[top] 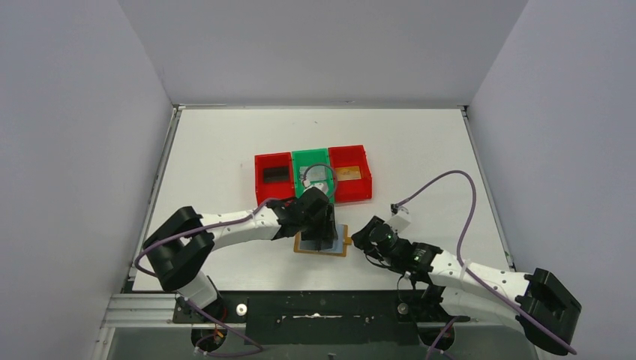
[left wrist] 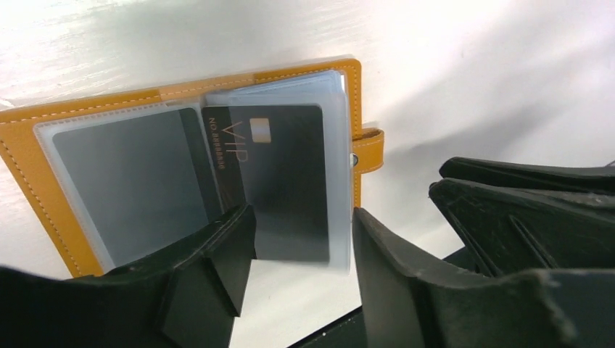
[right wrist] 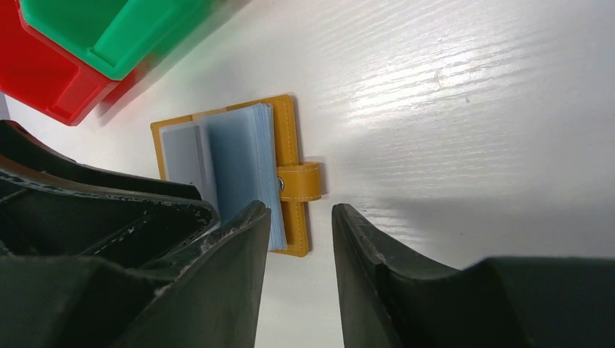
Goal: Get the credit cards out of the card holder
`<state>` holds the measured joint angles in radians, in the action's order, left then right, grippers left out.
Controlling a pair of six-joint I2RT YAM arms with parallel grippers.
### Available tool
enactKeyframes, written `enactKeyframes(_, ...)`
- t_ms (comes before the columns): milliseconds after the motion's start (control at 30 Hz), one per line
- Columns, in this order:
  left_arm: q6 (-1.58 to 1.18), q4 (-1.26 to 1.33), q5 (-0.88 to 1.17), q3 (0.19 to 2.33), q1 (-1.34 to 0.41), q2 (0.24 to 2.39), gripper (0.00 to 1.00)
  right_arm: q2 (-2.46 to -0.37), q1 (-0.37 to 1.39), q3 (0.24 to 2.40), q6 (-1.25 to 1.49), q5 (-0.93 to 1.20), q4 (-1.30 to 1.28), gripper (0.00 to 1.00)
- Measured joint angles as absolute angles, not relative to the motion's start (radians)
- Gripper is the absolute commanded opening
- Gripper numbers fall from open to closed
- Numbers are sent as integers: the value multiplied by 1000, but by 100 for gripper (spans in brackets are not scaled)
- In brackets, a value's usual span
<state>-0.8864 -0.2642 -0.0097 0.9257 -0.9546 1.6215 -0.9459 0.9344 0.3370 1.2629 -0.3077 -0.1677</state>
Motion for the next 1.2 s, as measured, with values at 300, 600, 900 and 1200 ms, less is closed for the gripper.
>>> enactKeyframes(300, -889, -187, 35, 886, -946, 1569, 57, -912, 934, 323, 1268, -306, -150, 40)
enactKeyframes(600, -936, -186, -30, 782, -914, 1416, 58, -990, 922, 362, 1195, -234, -81, 34)
enactKeyframes(900, -989, -177, -37, 583, -800, 1194, 58, -1212, 893, 549, 1110, -175, -131, 49)
enactKeyframes(1200, -1007, -186, -52, 519, -770, 1010, 61, -1367, 861, 710, 979, -194, -290, 62)
